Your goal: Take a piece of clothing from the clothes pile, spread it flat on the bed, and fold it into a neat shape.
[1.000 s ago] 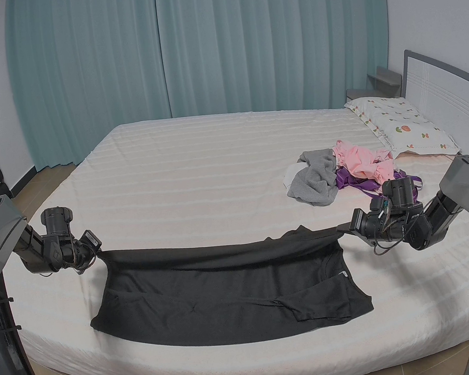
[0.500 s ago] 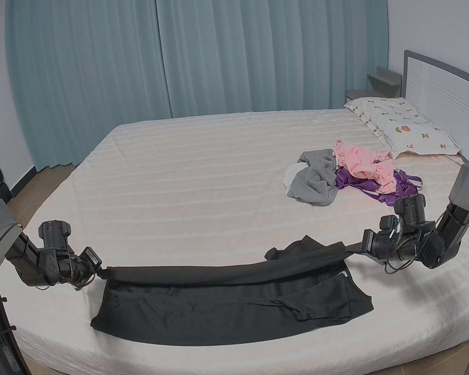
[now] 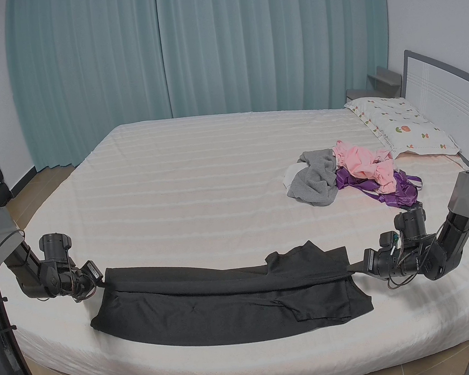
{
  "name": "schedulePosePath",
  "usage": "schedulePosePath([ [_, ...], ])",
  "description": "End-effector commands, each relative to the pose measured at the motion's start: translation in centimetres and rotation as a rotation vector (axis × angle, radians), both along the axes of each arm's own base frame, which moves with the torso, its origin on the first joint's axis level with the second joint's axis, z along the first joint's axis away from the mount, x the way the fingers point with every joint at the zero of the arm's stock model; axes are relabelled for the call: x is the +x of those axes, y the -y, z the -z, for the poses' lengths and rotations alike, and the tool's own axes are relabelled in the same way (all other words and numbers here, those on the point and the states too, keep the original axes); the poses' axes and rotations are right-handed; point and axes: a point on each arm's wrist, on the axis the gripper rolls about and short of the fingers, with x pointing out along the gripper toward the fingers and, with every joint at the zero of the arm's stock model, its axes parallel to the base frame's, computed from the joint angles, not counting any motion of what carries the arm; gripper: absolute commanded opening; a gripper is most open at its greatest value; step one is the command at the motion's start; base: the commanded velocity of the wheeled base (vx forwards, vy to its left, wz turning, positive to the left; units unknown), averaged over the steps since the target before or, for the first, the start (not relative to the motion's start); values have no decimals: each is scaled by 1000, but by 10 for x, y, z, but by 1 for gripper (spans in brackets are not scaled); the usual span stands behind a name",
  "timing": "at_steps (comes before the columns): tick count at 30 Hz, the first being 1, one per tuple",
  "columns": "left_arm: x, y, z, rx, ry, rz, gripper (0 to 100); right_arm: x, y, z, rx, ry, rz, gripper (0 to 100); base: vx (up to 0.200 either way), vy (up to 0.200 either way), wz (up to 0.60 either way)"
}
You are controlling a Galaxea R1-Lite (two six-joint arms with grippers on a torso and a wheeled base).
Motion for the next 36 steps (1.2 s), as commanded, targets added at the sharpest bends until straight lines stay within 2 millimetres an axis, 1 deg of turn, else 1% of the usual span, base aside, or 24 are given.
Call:
schedulePosePath([
  [1, -3, 1, 6, -5, -23, 2, 0, -2, -1, 6, -6, -19, -7, 0, 0, 0, 0],
  [2, -3, 1, 6, -5, -23, 2, 100, -2, -1, 6, -6, -19, -7, 100, 0, 0, 0],
  [3, -3, 1, 6, -6, -23, 1, 100, -2, -1, 6, -5, -18, -8, 100, 0, 0, 0],
  [8, -2, 1, -1, -18, 0, 1, 100, 3, 2, -11, 26, 24, 19, 100, 0, 0, 0],
  [11, 2, 1, -11, -39, 37, 3, 100, 9, 2, -15, 58, 22, 50, 100, 0, 0, 0],
  [13, 4, 1, -12, -50, 46, -3, 100, 11, 1, -16, 69, 23, 57, 100, 0, 0, 0],
  [15, 18, 0, -20, -86, 95, -35, 100, 19, -2, -11, 85, 11, 78, 100, 0, 0, 0],
  [17, 27, -1, -22, -101, 112, -47, 100, 24, -3, -6, 87, 1, 92, 100, 0, 0, 0],
  [21, 39, 4, -6, -110, 94, -37, 100, 31, -4, 6, 89, -30, 119, 100, 0, 0, 0],
  [23, 42, 6, 1, -112, 83, -32, 100, 33, -4, 12, 87, -45, 135, 100, 0, 0, 0],
  [26, 45, 10, 11, -114, 68, -21, 100, 33, -4, 16, 90, -54, 145, 100, 0, 0, 0],
  [31, 53, 11, 17, -106, 73, -22, 100, 39, -5, 24, 106, -74, 176, 100, 0, 0, 0],
  [32, 54, 11, 16, -105, 77, -22, 0, 40, -5, 24, 105, -74, 181, 100, 0, 0, 0],
  [36, 58, 9, 13, -138, 94, -62, 0, 44, -7, 23, 96, -62, 206, 100, 0, 0, 0],
])
